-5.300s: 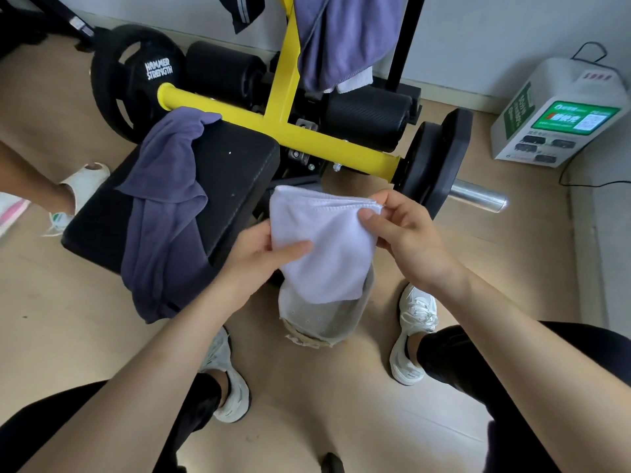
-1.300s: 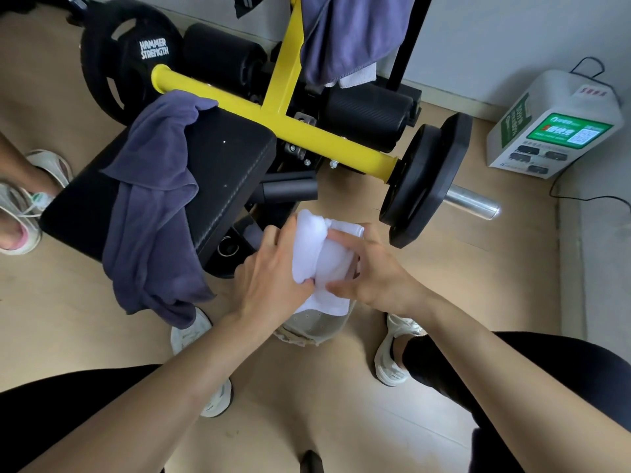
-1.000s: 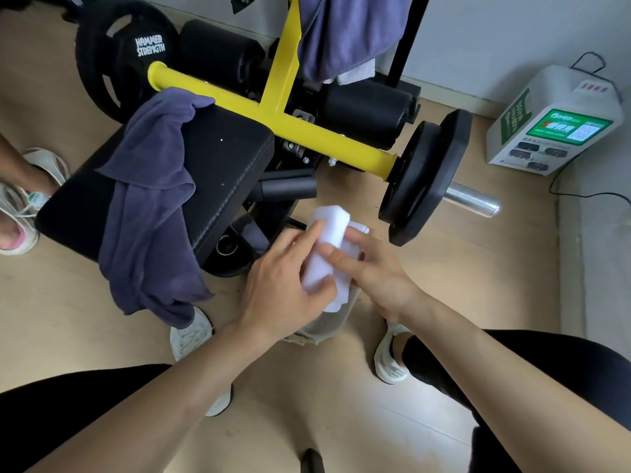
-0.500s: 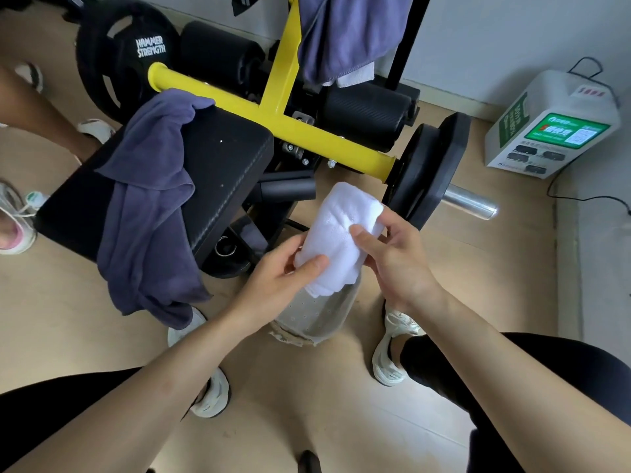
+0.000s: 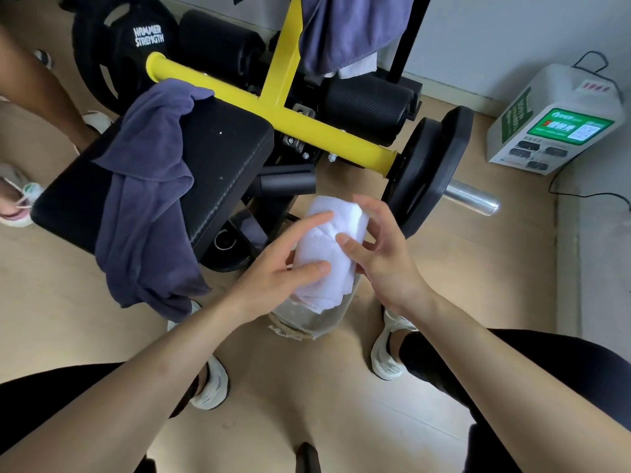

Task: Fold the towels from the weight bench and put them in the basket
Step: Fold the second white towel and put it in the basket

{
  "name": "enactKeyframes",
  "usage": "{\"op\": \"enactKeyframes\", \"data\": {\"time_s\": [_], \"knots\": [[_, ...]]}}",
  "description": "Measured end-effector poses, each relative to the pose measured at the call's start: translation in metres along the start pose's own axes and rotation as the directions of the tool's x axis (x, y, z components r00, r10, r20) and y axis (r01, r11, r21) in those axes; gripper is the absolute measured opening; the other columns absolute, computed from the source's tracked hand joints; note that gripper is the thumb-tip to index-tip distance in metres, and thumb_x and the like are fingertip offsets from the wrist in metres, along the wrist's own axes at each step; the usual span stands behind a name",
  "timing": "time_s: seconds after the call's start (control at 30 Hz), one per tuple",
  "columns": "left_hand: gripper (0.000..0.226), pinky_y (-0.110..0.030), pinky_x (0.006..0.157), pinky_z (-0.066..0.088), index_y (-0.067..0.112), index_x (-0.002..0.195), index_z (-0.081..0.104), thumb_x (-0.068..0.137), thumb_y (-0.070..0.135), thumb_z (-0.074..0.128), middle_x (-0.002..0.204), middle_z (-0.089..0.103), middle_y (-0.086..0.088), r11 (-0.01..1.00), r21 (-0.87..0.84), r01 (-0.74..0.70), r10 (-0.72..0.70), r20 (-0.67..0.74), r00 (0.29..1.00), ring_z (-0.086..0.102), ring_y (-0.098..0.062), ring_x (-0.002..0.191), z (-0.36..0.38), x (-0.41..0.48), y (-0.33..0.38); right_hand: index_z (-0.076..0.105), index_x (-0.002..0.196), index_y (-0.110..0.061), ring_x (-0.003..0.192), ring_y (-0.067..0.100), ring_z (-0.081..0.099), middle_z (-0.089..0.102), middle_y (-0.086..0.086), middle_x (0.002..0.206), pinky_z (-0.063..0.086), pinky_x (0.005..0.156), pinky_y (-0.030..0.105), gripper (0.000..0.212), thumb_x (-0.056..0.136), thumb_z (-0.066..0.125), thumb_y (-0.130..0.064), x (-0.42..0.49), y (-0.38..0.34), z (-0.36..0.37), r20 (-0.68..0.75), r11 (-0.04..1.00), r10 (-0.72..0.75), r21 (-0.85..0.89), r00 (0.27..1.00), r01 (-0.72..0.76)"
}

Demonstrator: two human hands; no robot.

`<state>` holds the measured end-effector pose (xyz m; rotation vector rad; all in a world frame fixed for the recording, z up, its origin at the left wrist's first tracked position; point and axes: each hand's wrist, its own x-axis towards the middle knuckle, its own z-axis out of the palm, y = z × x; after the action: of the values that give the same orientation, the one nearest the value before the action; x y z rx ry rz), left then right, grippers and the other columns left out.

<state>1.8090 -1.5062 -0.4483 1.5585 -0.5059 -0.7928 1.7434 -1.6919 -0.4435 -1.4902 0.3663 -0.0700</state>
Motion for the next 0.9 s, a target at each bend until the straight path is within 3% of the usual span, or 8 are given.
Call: {"op": "enactKeyframes", "data": {"time_s": [0.17, 0.27, 0.33, 0.43, 0.53, 0.63, 0.8, 0.9], "knots": [[0.062, -0.042, 0.104, 0.055, 0.051, 0.139, 0.052, 0.087, 0.029, 0.077, 0.140, 0.059, 0.008, 0.993, 0.009, 0.114, -0.114, -0.017, 0.993, 0.062, -0.015, 0.125, -0.001, 0.005, -0.009, 0.041, 0.137, -0.029, 0.092, 0.030, 0.067, 0.063, 0.021, 0.114, 0.058, 0.064, 0.039, 0.043, 0.100, 0.061, -0.020, -0.001, 0.013, -0.001, 0.079, 0.998, 0.039, -0.056, 0.996, -0.034], [0.066, -0.041, 0.105, 0.053, 0.051, 0.135, 0.056, 0.077, 0.035, 0.084, 0.137, 0.058, 0.011, 0.973, 0.025, 0.227, -0.219, -0.180, 0.959, 0.059, -0.012, 0.125, 0.009, 0.007, -0.039, 0.044, 0.139, -0.035, 0.106, 0.025, 0.069, 0.061, 0.010, 0.126, 0.061, 0.076, 0.041, 0.047, 0.098, 0.064, -0.030, -0.002, 0.043, -0.007, 0.142, 0.981, 0.187, -0.084, 0.972, -0.176], [0.075, -0.042, 0.108, 0.050, 0.048, 0.136, 0.056, 0.066, 0.046, 0.083, 0.137, 0.057, 0.012, 0.949, 0.020, 0.315, -0.297, -0.288, 0.911, 0.055, -0.011, 0.128, 0.014, 0.005, -0.070, 0.049, 0.135, -0.041, 0.109, 0.028, 0.068, 0.060, 0.003, 0.129, 0.061, 0.085, 0.048, 0.047, 0.093, 0.067, -0.034, -0.002, 0.075, -0.018, 0.095, 0.943, 0.283, -0.211, 0.954, -0.259], [0.072, -0.042, 0.111, 0.046, 0.050, 0.139, 0.051, 0.074, 0.044, 0.081, 0.140, 0.053, 0.009, 0.905, -0.037, 0.424, -0.416, -0.293, 0.861, 0.052, -0.013, 0.130, 0.020, 0.005, -0.111, 0.047, 0.141, -0.035, 0.119, 0.025, 0.060, 0.055, 0.003, 0.138, 0.053, 0.098, 0.036, 0.054, 0.092, 0.066, -0.028, 0.002, 0.118, -0.038, -0.036, 0.772, 0.391, -0.532, 0.920, -0.349], [0.066, -0.037, 0.105, 0.049, 0.051, 0.142, 0.047, 0.086, 0.032, 0.076, 0.134, 0.053, 0.008, 0.865, -0.119, 0.488, -0.500, -0.295, 0.814, 0.054, -0.011, 0.120, 0.030, 0.014, -0.137, 0.043, 0.147, -0.029, 0.122, 0.024, 0.055, 0.051, 0.010, 0.137, 0.043, 0.093, 0.026, 0.064, 0.089, 0.070, -0.026, 0.016, 0.146, -0.057, -0.102, 0.610, 0.415, -0.706, 0.904, -0.360], [0.067, -0.028, 0.090, 0.053, 0.048, 0.143, 0.044, 0.088, 0.029, 0.076, 0.123, 0.058, 0.014, 0.855, -0.203, 0.477, -0.518, -0.366, 0.773, 0.060, -0.006, 0.111, 0.046, 0.033, -0.162, 0.039, 0.150, -0.032, 0.116, 0.025, 0.056, 0.044, 0.011, 0.140, 0.047, 0.098, 0.031, 0.073, 0.085, 0.073, -0.026, 0.037, 0.167, -0.069, -0.102, 0.551, 0.436, -0.755, 0.894, -0.355], [0.081, -0.033, 0.110, 0.046, 0.032, 0.151, 0.039, 0.083, 0.028, 0.082, 0.141, 0.053, 0.010, 0.867, -0.278, 0.414, -0.497, -0.546, 0.674, 0.053, -0.014, 0.134, 0.067, 0.075, -0.220, 0.031, 0.153, -0.036, 0.127, 0.029, 0.051, 0.040, 0.009, 0.145, 0.047, 0.104, 0.039, 0.086, 0.082, 0.077, -0.023, 0.071, 0.197, -0.084, -0.061, 0.570, 0.462, -0.744, 0.885, -0.349], [0.085, -0.038, 0.114, 0.044, 0.031, 0.151, 0.037, 0.080, 0.030, 0.083, 0.150, 0.050, 0.004, 0.875, -0.280, 0.395, -0.479, -0.618, 0.624, 0.050, -0.016, 0.138, 0.074, 0.094, -0.246, 0.028, 0.153, -0.039, 0.107, 0.032, 0.063, 0.040, 0.004, 0.143, 0.062, 0.082, 0.044, 0.089, 0.082, 0.077, -0.017, 0.083, 0.207, -0.082, -0.041, 0.606, 0.499, -0.697, 0.866, -0.382]]}}
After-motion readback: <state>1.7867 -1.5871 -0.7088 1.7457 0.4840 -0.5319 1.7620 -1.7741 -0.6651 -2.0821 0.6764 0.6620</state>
